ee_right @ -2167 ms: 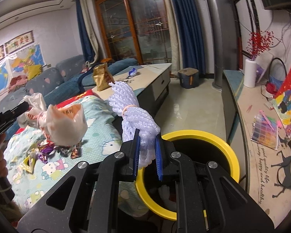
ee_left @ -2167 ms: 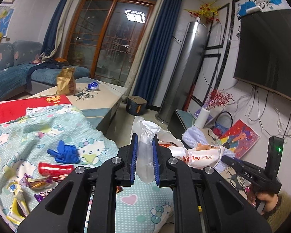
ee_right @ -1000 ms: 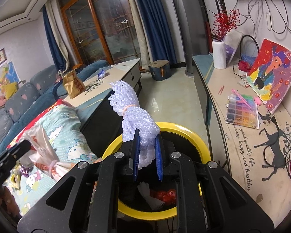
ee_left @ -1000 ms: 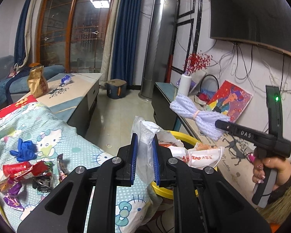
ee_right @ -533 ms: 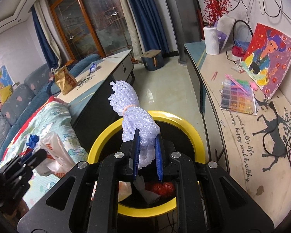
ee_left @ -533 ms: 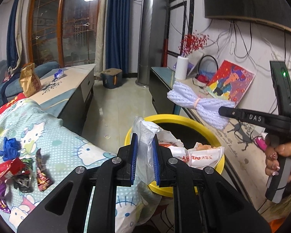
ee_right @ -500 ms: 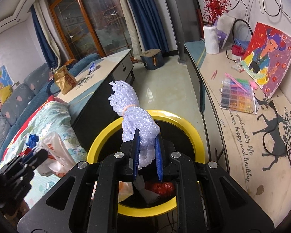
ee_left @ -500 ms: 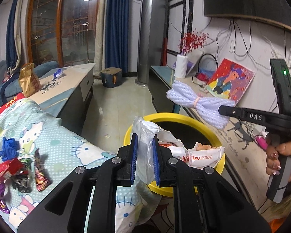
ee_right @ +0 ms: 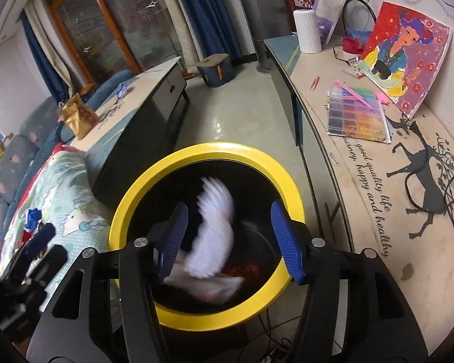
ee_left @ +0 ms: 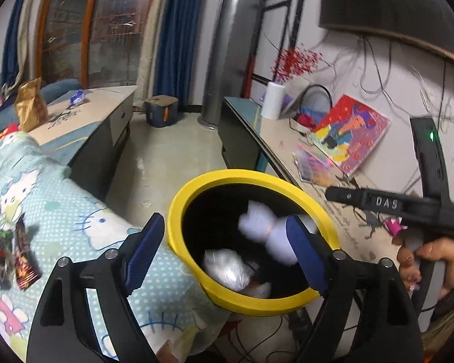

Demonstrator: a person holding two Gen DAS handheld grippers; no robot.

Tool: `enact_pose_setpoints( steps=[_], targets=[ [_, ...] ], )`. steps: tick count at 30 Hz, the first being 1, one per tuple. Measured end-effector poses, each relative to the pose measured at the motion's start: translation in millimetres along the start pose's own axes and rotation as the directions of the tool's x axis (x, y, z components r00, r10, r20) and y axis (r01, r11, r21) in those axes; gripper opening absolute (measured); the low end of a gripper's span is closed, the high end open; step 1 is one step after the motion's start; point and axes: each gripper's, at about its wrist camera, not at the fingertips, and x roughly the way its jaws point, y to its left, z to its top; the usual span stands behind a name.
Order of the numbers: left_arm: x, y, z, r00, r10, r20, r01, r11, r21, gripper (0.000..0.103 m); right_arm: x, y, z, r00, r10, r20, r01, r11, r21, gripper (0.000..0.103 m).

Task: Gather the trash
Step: 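Carry both items over the yellow bin and open both tools to drop them, then move both open tools back from the bin to the remaining wrappers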

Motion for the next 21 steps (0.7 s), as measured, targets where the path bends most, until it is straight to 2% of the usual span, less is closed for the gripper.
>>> enact_pose_setpoints(
  steps=[2,10,21],
  targets=[
    [-7.9,2.2,0.7,0.999,0.018,0.028,-0.017,1.000,-0.010,0.095,-1.2,2.2,-1.1,1.000,-0.011,0.010,0.011,1.000,-0.005,0.056],
    [-49.0,17.4,8.6,0.986,0.119,0.116,-0.115,0.992,-0.046,0.096,-12.1,33.8,-4.8,0.998,0.051,0.044,-0.047,0.995,-0.092,0.058],
    [-92.2,40.6,8.3,0.964,0.191,0.184,-0.176,0.980,-0.098,0.096,-35.4,87.9,-15.8,0.981,0.181,0.073,-0.160,0.960,-0.229,0.063]
  ],
)
